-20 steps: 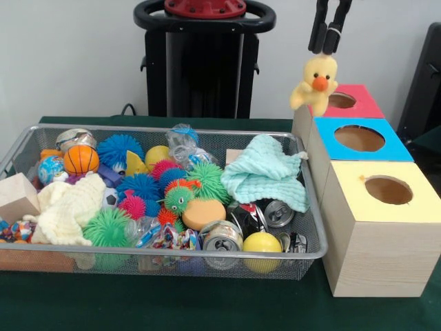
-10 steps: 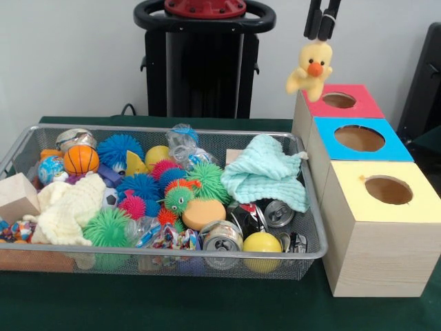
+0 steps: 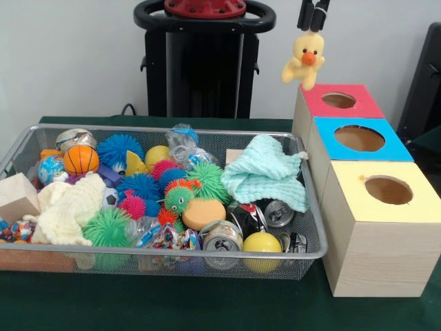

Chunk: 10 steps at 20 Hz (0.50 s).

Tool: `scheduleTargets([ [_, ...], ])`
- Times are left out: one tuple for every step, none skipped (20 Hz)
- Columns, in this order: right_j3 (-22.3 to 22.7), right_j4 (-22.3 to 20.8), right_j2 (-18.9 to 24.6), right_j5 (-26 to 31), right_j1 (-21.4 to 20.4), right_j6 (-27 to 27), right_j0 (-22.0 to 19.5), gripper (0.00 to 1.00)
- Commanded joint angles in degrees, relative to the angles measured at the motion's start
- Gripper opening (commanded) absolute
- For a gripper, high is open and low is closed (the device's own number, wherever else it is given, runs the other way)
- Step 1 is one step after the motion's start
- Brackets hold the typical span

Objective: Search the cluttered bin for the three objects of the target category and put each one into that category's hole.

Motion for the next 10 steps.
scheduleTargets([
  [8.76, -3.1, 1.88, -2.02, -1.25, 1.37, 0.02, 0.0],
  [8.82, -3.31, 1.84, -1.89, -1.34, 1.53, 0.28, 0.0],
  [8.9, -3.46, 1.76, -1.95, -1.43, 1.84, 0.52, 0.0],
  [8.88, -3.75, 1.69, -1.83, -1.48, 1.95, 0.75, 0.0],
  [8.86, -4.0, 1.62, -1.62, -1.54, 1.94, 0.92, 0.0],
  [8.97, -4.1, 1.56, -1.59, -1.7, 1.99, 1.04, 0.0],
  [9.06, -4.07, 1.64, -1.53, -1.82, 1.84, 1.05, 0.0],
  [8.96, -4.19, 1.57, -1.42, -1.8, 2.03, 1.19, 0.0],
  [8.81, -4.36, 1.52, -1.28, -1.75, 2.17, 1.36, 0.0],
  [8.6, -4.57, 1.46, -1.01, -1.7, 2.29, 1.55, 0.0],
])
